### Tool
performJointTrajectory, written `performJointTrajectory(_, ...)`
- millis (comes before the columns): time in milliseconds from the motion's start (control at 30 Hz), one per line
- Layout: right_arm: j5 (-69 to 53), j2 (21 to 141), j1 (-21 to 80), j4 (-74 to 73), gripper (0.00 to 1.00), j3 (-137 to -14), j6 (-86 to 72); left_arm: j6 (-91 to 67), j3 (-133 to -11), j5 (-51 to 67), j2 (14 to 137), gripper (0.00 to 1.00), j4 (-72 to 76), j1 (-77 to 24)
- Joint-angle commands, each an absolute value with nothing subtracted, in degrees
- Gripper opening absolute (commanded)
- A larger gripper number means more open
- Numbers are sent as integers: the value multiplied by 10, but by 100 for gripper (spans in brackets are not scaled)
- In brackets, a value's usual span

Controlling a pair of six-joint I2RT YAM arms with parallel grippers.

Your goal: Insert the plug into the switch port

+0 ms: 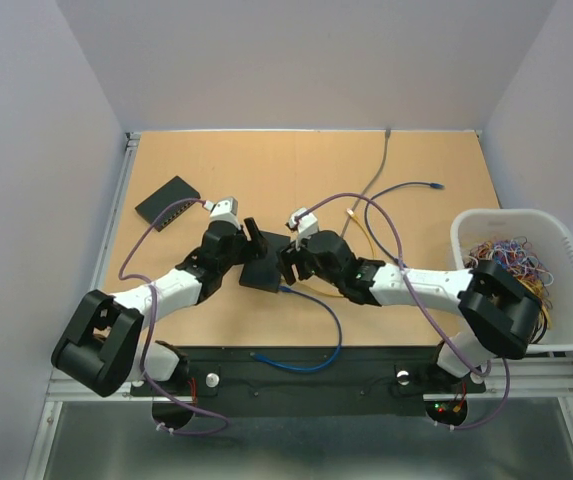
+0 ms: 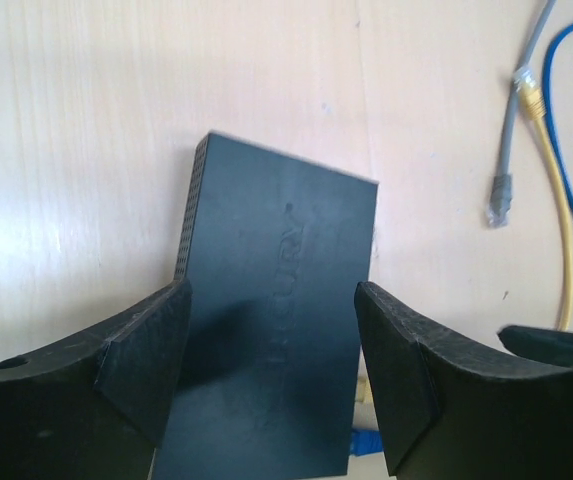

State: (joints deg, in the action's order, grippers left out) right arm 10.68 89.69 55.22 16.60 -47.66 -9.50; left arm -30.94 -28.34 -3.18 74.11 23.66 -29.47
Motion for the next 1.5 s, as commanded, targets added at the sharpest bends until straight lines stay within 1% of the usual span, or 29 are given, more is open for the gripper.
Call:
performJointTrajectory(0, 174, 836, 556, 171, 75, -453, -113, -279, -330, -54, 728, 77, 214, -290)
performJointTrajectory(33, 194, 823, 557, 166, 76, -447, -115, -270, -344, -56, 727, 75, 208, -290)
performJointTrajectory(67, 246, 803, 556, 154, 79, -441, -122, -265, -350, -57, 727, 74, 203, -290)
performJointTrajectory(167, 348, 755, 543, 128, 84, -424, -155, -251, -361, -40, 722, 71, 214, -294)
performJointTrajectory(200, 357, 742, 534, 122, 84, -417, -164, -247, -362, -31, 722, 70, 223, -296)
performJointTrajectory(267, 351, 715, 492, 113, 84, -400, -199, -243, -369, -12, 736, 69, 248, -315)
performJointTrajectory(333, 320, 678, 459, 112, 83, -373, -222, -240, -391, -7, 755, 69, 258, -336)
performJointTrajectory(367, 309, 669, 430, 111, 82, -365, -238, -236, -402, -10, 782, 69, 263, -360)
performJointTrajectory(433, 293, 655, 411, 112, 80, -352, -245, -232, -440, -9, 814, 68, 265, -385)
performJointTrajectory(467, 291, 647, 401, 110, 80, -344, -245, -231, -454, -6, 849, 67, 268, -406)
performJointTrajectory(733, 287, 628, 369, 94, 77, -325, -251, -234, -597, 32, 1020, 65, 267, -464)
performJointTrajectory(933, 280, 612, 353, 90, 76, -319, -252, -226, -662, 27, 1097, 64, 245, -480)
performJointTrajectory(1167, 272, 607, 340, 89, 75, -314, -257, -214, -699, 4, 1147, 64, 205, -490)
performJointTrajectory(1467, 263, 609, 334, 89, 71, -312, -260, -209, -729, -42, 1177, 63, 173, -499)
